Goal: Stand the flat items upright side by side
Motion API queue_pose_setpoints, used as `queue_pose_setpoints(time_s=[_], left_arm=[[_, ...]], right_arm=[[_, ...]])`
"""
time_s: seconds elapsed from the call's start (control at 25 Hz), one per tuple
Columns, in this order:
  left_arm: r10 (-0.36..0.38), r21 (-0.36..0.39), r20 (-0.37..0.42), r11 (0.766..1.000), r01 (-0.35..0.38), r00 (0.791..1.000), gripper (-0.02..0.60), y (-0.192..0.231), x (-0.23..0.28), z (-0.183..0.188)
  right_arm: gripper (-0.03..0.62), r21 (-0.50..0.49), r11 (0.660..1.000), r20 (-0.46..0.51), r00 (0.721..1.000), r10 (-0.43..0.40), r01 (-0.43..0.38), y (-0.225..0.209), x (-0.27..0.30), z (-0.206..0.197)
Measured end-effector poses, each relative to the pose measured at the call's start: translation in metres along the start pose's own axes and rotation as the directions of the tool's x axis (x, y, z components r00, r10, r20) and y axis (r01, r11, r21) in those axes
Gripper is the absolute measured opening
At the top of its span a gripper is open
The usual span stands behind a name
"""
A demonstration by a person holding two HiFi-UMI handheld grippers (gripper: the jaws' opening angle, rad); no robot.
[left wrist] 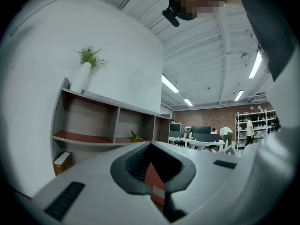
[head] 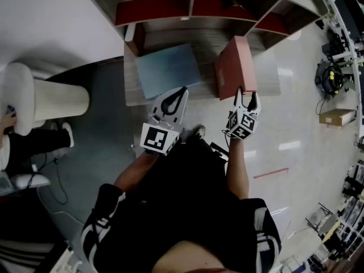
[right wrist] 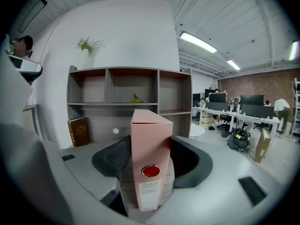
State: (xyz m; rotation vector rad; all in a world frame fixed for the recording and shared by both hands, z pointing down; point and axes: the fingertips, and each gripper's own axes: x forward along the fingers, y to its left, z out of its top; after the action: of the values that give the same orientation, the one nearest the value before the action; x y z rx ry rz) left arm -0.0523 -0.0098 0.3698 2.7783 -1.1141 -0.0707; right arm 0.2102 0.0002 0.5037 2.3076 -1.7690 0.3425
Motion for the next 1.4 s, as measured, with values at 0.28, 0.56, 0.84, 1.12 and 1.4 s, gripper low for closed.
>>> queue_pose_setpoints(time_s=[0.28, 0.56, 0.84, 1.12, 1.4], left_arm=[[-0.049, -0.016, -0.019, 0.999, 0.049, 0.999, 0.021, 0.014, -0.013, -0.005], [-0.078, -0.027, -0.011, 0.997, 0.077, 0.997, 0.021, 0.021, -0.017, -0.010], [-0.076, -0.023, -0.014, 0.997, 0.076, 0.997, 0.021, 0.031, -0.006, -0.011], [-0.028, -0.014, -0.013, 1.000, 0.027, 1.000, 0.021, 0.045, 0.025, -0.010], [-0.017, -0.015, -0.024, 1.000, 0.017, 1.000, 0.021, 0.049, 0.061, -0.006]], right_arm=[[0.272, -0.004, 0.999, 0.001, 0.999, -0.050, 0.050, 0.019, 0.002, -0.005], [0.272, -0.002, 0.997, 0.006, 0.997, -0.078, 0.078, 0.033, 0.022, -0.005], [0.272, -0.013, 0.997, 0.010, 0.997, -0.070, 0.070, 0.037, 0.042, -0.002], [0.272, -0.014, 0.999, 0.006, 0.999, -0.033, 0.033, 0.033, 0.071, 0.002], [0.272, -0.026, 1.000, 0.009, 1.000, -0.008, 0.009, 0.029, 0.098, 0.014]])
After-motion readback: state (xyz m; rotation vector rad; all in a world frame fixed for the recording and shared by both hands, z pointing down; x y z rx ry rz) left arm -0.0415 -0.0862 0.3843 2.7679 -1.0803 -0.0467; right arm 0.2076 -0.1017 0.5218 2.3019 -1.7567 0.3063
